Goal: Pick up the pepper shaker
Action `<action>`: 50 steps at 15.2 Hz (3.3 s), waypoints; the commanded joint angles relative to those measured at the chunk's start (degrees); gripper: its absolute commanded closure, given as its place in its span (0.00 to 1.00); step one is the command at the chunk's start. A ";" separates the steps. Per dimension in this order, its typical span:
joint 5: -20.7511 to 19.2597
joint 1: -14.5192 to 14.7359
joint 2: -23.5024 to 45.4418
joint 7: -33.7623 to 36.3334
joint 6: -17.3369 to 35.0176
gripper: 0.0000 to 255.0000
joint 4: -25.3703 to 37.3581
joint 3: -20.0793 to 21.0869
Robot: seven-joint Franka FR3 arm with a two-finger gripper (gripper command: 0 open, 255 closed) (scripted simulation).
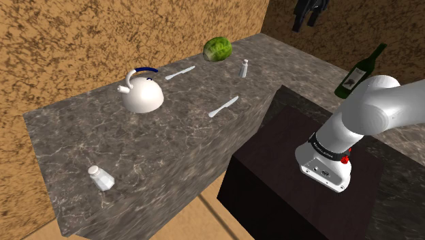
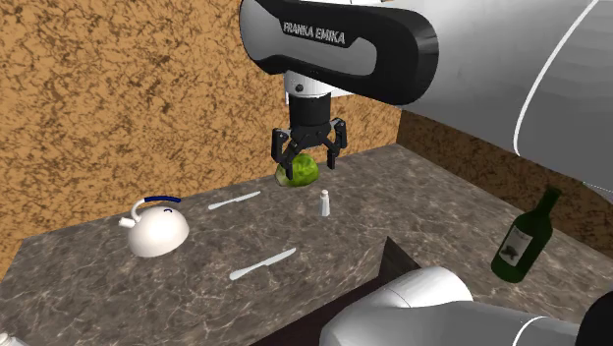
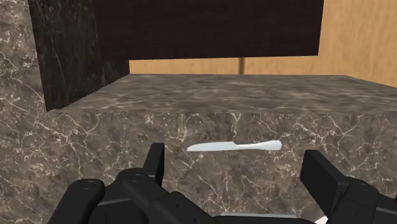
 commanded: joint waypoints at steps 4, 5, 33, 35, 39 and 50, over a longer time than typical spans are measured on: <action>-0.85 -0.89 4.30 -0.18 5.17 0.00 -1.13 -1.15; -1.11 -1.18 5.85 -0.23 6.87 0.00 -1.36 -1.54; 1.86 -8.40 62.18 -3.94 37.89 0.00 21.34 -10.84; 2.81 -9.24 66.58 -4.33 38.34 0.00 25.04 -11.04; 4.62 -11.21 75.51 -4.90 38.40 0.00 33.40 -11.18; 5.80 -12.22 81.75 -5.26 42.39 0.00 35.46 -10.67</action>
